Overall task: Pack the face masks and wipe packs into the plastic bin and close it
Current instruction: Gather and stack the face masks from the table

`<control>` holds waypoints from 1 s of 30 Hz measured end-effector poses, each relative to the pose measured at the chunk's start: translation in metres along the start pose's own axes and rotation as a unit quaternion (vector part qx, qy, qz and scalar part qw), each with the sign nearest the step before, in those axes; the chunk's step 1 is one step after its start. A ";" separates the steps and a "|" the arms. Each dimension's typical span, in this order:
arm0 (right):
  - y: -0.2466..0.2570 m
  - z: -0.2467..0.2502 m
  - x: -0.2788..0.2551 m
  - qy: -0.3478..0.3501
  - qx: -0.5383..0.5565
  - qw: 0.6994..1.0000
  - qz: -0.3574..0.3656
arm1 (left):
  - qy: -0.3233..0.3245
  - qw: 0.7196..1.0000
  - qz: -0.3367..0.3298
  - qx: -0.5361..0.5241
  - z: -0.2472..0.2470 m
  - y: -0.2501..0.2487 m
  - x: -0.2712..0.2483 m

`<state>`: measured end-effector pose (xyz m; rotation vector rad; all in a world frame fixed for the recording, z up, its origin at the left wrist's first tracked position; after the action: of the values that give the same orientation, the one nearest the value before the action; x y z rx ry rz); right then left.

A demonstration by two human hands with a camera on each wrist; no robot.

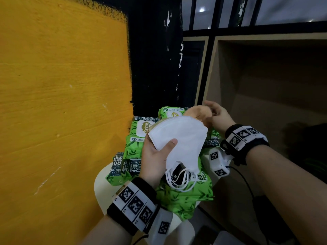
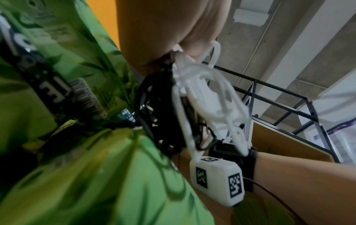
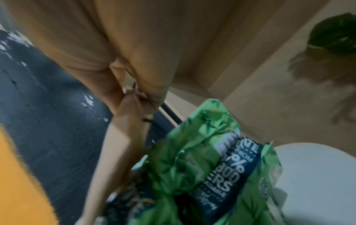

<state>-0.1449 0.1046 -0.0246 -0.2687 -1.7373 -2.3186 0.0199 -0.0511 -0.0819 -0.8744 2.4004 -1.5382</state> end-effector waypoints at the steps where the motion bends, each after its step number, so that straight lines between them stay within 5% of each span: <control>1: 0.004 0.000 -0.004 0.015 0.008 1.000 0.000 | 0.008 1.000 0.004 -0.002 0.000 -0.001 -0.002; 19: 0.082 0.027 -0.081 0.134 0.197 0.966 0.100 | 0.148 0.984 0.063 -0.075 -0.021 -0.025 -0.042; 30: 0.084 0.035 -0.088 0.106 -0.069 0.982 0.142 | 0.151 0.984 0.036 -0.086 -0.021 -0.040 -0.056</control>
<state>-0.0365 0.1224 0.0372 -0.2648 -1.3454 -2.1723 0.0715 -0.0157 -0.0472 -0.6088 2.7783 -1.5517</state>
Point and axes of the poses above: each hand's wrist, its own x-axis towards the middle knuckle, its own z-axis out of the back of the hand, y = z × x, the point moved 4 cm from there along x, towards the middle knuckle, and after that the axes turned 10 degrees about -y, right-handed, at the moved point
